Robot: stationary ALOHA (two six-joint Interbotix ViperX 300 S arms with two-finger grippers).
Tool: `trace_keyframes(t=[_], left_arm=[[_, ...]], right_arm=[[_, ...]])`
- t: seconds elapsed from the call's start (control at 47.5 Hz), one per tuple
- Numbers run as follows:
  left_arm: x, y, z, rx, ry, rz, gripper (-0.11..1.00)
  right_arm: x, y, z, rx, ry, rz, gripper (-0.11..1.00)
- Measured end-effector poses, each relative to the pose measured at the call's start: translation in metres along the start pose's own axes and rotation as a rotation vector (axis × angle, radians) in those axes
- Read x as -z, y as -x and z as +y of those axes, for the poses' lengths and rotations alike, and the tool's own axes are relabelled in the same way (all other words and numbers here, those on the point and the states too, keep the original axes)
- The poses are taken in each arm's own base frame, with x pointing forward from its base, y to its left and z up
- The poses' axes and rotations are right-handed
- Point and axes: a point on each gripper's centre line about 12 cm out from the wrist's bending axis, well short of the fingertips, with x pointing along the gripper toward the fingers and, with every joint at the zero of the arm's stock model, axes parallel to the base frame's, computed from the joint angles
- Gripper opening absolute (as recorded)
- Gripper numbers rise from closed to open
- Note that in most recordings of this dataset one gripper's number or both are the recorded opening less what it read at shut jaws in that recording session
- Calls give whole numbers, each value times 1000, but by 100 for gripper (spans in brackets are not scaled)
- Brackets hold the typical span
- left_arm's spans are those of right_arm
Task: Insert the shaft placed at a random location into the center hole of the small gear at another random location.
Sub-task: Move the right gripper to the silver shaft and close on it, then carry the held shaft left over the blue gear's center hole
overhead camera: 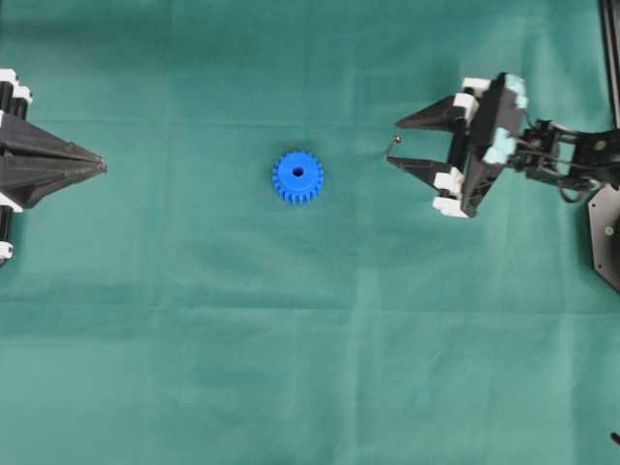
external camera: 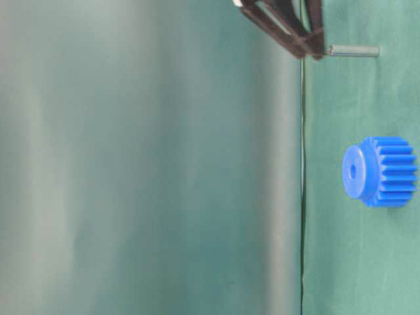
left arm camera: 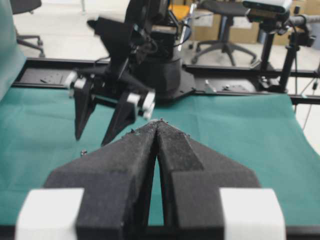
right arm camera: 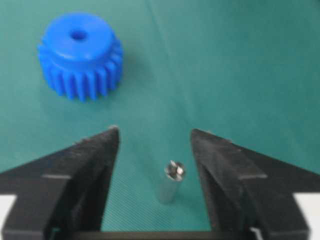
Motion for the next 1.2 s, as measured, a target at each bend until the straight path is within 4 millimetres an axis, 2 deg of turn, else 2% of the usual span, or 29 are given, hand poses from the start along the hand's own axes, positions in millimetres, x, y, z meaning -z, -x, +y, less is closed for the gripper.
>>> trace_keyframes(t=[0.126, 0.316, 0.379, 0.505, 0.926, 1.2], left_arm=[[1, 0, 0, 0, 2, 3, 0], [3, 1, 0, -1, 4, 6, 0], [3, 1, 0, -1, 4, 8, 0], [3, 1, 0, -1, 6, 8, 0], [3, 1, 0, -2, 10, 6, 0], [3, 1, 0, -2, 13, 5, 0]], right_arm=[[11, -9, -6, 27, -14, 29, 58], [14, -11, -12, 55, -36, 37, 54], [14, -11, -13, 57, -38, 35, 46], [14, -11, -12, 56, -37, 37, 15], [11, -9, -10, 48, -44, 56, 15], [-32, 10, -3, 15, -64, 34, 15]])
